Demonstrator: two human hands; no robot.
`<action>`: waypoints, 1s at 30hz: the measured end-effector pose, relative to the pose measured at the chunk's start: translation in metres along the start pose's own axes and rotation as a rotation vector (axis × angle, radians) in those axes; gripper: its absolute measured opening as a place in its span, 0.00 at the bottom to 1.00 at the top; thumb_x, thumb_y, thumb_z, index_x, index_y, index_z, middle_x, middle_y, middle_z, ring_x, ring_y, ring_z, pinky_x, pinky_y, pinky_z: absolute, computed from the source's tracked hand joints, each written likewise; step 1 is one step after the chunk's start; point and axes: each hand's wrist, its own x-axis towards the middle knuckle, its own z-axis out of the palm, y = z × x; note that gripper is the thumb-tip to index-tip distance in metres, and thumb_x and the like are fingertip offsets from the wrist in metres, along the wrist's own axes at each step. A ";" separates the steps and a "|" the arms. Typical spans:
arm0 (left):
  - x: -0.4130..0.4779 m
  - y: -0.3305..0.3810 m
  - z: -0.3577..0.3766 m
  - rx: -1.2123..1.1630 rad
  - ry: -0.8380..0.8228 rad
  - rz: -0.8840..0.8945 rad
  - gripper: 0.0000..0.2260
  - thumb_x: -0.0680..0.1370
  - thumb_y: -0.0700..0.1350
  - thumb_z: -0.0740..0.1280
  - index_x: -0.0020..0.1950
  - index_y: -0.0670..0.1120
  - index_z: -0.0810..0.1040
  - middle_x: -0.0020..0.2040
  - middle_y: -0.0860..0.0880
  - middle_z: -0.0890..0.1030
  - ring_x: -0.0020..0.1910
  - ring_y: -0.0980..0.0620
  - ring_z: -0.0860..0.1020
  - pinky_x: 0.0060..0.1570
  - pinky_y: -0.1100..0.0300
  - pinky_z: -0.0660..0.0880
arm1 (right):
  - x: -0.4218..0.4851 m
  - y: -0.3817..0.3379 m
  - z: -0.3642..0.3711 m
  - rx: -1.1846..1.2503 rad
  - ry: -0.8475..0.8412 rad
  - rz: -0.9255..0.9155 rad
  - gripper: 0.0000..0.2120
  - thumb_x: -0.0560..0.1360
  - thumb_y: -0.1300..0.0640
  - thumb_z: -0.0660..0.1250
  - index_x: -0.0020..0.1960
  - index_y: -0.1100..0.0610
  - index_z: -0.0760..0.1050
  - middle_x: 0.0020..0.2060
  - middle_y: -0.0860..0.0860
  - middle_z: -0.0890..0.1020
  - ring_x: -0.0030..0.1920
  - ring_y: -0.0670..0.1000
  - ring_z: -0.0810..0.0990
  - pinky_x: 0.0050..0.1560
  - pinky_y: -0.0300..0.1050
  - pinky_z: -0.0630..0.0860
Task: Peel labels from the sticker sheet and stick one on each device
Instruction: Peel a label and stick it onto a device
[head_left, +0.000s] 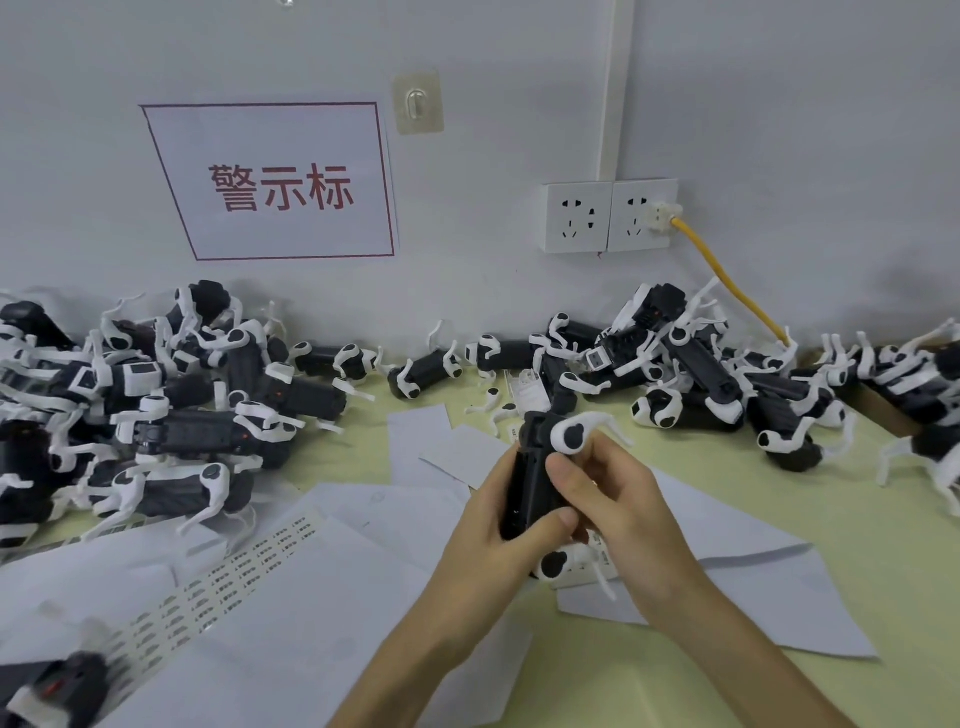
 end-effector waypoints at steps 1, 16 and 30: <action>0.000 0.000 0.000 -0.002 -0.010 -0.006 0.18 0.77 0.43 0.68 0.68 0.50 0.77 0.54 0.46 0.84 0.54 0.48 0.84 0.54 0.54 0.81 | 0.001 0.001 0.000 0.003 0.011 -0.015 0.23 0.73 0.50 0.69 0.49 0.71 0.68 0.34 0.55 0.72 0.35 0.52 0.74 0.35 0.46 0.73; -0.001 -0.001 -0.007 -0.084 -0.065 -0.071 0.15 0.78 0.45 0.69 0.64 0.51 0.80 0.55 0.45 0.83 0.55 0.48 0.81 0.57 0.57 0.77 | 0.001 -0.001 -0.006 0.004 -0.064 0.014 0.18 0.78 0.51 0.70 0.38 0.59 0.66 0.31 0.51 0.68 0.31 0.49 0.65 0.30 0.40 0.64; 0.005 0.001 -0.023 -0.227 0.115 -0.300 0.23 0.70 0.48 0.73 0.62 0.42 0.77 0.42 0.42 0.79 0.37 0.46 0.75 0.36 0.55 0.73 | 0.001 -0.004 -0.018 -0.246 0.301 -0.405 0.03 0.72 0.61 0.68 0.40 0.57 0.74 0.34 0.51 0.78 0.35 0.49 0.74 0.36 0.39 0.71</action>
